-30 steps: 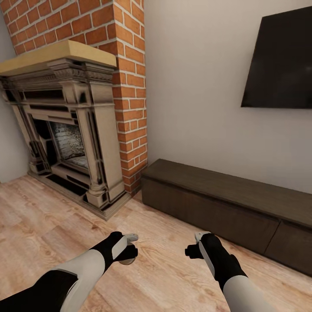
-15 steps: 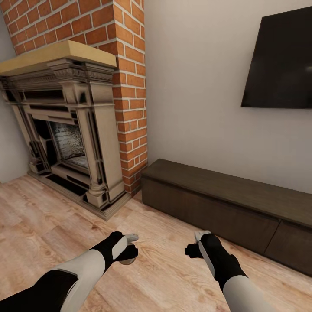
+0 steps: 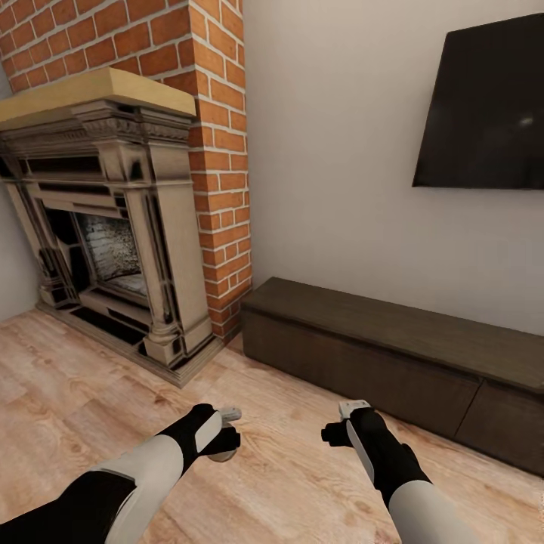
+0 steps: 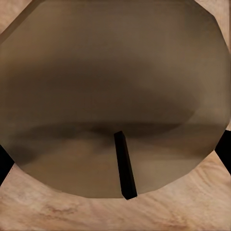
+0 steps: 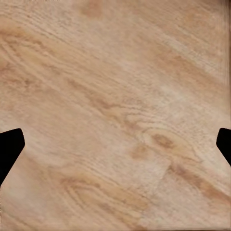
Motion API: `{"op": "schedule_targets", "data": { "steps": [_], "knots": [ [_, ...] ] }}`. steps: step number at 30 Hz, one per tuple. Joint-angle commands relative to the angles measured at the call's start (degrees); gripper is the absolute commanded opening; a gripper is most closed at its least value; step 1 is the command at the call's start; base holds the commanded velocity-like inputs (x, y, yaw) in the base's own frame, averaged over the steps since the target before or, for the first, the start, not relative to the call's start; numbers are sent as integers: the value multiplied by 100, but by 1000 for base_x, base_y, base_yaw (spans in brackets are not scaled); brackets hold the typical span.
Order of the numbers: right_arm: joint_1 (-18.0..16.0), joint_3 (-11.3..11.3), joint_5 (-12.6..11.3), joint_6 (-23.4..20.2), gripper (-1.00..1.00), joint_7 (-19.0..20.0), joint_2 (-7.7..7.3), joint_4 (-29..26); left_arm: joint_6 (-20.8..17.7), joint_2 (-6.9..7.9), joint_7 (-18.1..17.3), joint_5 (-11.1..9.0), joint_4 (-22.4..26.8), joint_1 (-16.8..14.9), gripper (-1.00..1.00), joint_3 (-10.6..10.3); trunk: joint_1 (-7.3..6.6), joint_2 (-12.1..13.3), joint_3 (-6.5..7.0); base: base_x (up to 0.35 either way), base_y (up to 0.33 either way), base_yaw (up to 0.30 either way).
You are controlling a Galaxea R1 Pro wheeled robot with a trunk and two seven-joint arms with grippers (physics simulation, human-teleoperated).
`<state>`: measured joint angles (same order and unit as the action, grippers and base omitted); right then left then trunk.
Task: Place each of the two pumpkins and all three candles from the living room inside a cabinet in the living room (use any cabinet), then make sure every cabinet is closed, and position the cauldron so it is next to a table in the living room.
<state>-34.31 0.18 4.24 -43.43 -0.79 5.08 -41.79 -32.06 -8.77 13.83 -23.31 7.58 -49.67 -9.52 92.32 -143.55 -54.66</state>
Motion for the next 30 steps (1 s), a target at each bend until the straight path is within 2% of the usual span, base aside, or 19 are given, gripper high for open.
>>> {"op": "schedule_targets", "data": {
  "steps": [1,18,30],
  "knots": [
    [-2,1,42,-31,100,3,3,-5,-28,2,37,-60,16,1,-100,-41,-1,-2,-6,75,231,-270],
    [-5,-9,42,-35,100,0,2,21,-26,-1,32,-60,-80,1,-100,-41,-1,-2,-6,119,260,-294],
    [-5,-9,45,-36,100,0,2,23,-20,-1,32,-60,-81,1,-100,-41,-1,-2,-6,59,36,-297]
  ]
}}
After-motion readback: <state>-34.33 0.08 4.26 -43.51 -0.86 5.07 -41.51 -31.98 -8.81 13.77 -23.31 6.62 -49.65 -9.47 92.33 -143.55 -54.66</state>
